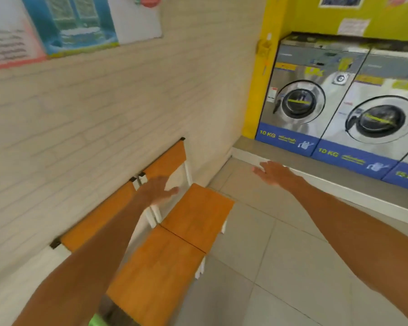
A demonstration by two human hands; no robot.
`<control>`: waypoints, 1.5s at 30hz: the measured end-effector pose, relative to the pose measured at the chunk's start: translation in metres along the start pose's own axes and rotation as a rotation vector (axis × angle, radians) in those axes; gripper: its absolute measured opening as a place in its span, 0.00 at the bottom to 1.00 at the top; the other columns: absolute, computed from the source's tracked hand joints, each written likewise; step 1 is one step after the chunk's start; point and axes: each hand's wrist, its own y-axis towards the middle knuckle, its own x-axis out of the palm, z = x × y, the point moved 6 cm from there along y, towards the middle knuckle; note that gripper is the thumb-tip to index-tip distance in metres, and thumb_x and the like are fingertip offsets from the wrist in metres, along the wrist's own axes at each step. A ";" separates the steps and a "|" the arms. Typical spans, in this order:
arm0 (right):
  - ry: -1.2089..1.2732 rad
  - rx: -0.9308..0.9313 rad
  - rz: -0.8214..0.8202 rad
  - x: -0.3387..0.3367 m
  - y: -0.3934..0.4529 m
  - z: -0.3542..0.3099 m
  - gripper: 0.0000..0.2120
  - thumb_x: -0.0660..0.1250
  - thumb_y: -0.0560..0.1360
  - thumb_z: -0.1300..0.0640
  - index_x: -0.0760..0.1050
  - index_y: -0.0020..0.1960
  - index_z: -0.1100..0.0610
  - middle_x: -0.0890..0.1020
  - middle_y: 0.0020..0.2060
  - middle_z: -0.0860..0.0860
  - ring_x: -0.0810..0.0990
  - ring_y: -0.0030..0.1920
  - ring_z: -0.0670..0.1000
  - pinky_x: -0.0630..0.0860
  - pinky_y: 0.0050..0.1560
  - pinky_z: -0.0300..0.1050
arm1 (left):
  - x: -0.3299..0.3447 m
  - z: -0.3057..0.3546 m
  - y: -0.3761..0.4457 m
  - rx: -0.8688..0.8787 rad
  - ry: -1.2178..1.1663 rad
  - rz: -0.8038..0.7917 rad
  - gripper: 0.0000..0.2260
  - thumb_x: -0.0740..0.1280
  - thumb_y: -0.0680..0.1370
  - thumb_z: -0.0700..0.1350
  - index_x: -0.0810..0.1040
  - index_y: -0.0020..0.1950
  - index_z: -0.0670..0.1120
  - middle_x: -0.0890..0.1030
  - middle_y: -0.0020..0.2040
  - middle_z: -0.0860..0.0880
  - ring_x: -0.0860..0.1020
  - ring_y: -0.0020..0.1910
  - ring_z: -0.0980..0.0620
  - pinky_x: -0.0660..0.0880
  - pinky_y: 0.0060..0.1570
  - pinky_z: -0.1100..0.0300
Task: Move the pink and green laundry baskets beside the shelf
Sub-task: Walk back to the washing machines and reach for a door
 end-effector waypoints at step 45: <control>0.332 0.479 -0.009 -0.188 0.558 0.847 0.32 0.54 0.81 0.38 0.67 0.72 0.61 0.76 0.66 0.61 0.73 0.67 0.61 0.69 0.66 0.55 | -0.038 0.891 0.819 0.587 0.285 0.017 0.36 0.60 0.77 0.67 0.64 0.76 0.43 0.69 0.74 0.41 0.69 0.72 0.40 0.69 0.68 0.44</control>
